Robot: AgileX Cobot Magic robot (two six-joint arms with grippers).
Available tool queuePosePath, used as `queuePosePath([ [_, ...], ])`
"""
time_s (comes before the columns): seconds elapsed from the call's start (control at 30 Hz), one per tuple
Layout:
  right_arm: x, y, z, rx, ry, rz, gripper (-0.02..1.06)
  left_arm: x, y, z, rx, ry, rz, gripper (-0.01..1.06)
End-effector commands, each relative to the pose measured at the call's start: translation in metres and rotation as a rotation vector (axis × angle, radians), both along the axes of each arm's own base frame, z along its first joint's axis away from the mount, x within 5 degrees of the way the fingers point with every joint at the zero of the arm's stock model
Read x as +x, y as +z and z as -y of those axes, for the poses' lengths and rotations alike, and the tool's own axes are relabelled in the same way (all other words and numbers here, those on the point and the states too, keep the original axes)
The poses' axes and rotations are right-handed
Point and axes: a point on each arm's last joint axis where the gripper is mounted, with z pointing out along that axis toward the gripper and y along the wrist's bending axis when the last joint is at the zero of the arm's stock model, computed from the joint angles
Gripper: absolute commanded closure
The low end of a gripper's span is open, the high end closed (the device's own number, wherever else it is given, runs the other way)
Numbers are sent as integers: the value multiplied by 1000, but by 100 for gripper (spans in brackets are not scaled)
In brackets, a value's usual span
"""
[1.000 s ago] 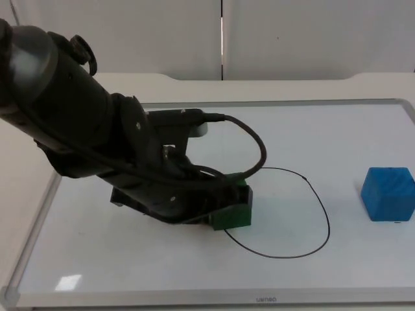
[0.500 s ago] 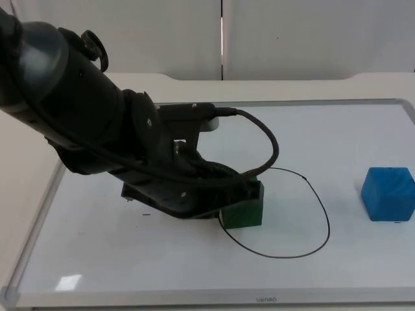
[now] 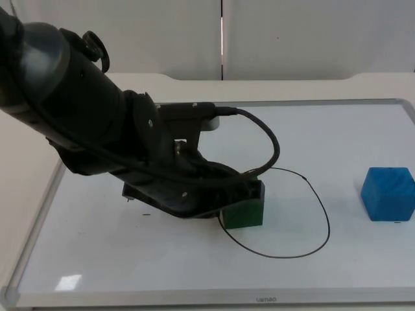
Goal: Push the two cubes into the marked area.
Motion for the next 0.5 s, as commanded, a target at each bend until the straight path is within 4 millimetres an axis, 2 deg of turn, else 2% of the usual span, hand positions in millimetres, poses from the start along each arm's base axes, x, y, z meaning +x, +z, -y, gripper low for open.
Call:
queuePosePath([
  [0.0,0,0,0,5,7,5,-1,0,2,5,-17,10,3,105],
  [0.47,0,0,0,5,7,5,-1,0,3,7,-26,22,10,105],
])
